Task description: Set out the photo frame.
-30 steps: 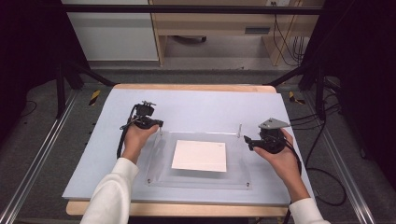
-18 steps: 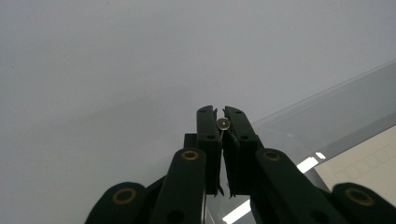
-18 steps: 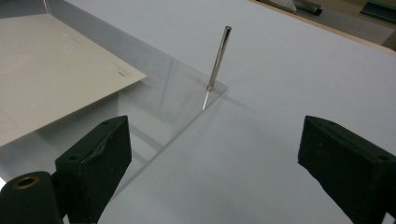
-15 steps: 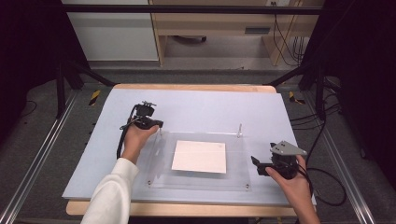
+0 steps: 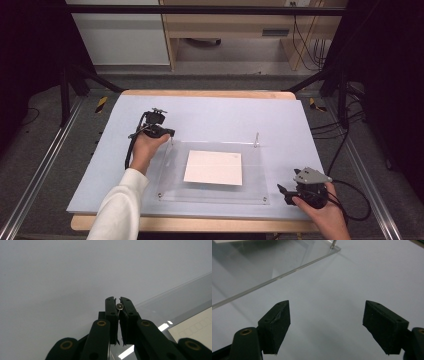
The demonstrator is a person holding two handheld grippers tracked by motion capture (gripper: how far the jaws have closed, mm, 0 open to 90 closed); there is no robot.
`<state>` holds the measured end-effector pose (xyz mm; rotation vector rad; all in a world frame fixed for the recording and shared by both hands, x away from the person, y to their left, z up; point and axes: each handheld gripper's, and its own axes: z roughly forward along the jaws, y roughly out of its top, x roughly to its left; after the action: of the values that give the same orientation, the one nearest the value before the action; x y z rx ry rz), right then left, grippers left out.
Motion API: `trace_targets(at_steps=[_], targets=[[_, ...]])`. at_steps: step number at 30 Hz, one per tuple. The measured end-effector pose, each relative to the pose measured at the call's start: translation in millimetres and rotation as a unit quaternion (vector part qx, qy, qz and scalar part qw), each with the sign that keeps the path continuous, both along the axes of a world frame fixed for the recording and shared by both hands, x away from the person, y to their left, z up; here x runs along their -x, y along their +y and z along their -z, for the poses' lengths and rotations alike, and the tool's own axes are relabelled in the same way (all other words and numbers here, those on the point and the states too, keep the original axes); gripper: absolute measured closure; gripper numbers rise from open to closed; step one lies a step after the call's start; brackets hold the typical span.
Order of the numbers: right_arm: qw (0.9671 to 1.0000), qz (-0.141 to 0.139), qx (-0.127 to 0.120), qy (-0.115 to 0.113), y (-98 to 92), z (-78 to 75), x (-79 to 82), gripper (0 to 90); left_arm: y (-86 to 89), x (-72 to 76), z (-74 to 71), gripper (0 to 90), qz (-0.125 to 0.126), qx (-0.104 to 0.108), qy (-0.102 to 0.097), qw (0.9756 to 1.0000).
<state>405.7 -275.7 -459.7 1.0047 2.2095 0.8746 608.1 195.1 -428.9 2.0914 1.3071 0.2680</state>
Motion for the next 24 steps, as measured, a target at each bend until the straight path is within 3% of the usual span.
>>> trace_targets(at_steps=[7,19,24], targets=[[0.9986,-0.05,0.018,0.006,11.2,5.8,9.5,25.5,0.2,-1.6,-0.6,84.7,0.002,-0.001,0.006,1.0],[0.9938,-0.109,0.019,0.006,35.9,14.7,13.6,22.5,0.7,-3.4,-0.2,84.6,0.003,0.003,0.011,0.9999],[0.9908,-0.133,0.024,-0.01,46.3,15.5,14.6,20.8,1.0,-3.7,0.2,84.5,0.004,0.004,0.011,0.9999]])
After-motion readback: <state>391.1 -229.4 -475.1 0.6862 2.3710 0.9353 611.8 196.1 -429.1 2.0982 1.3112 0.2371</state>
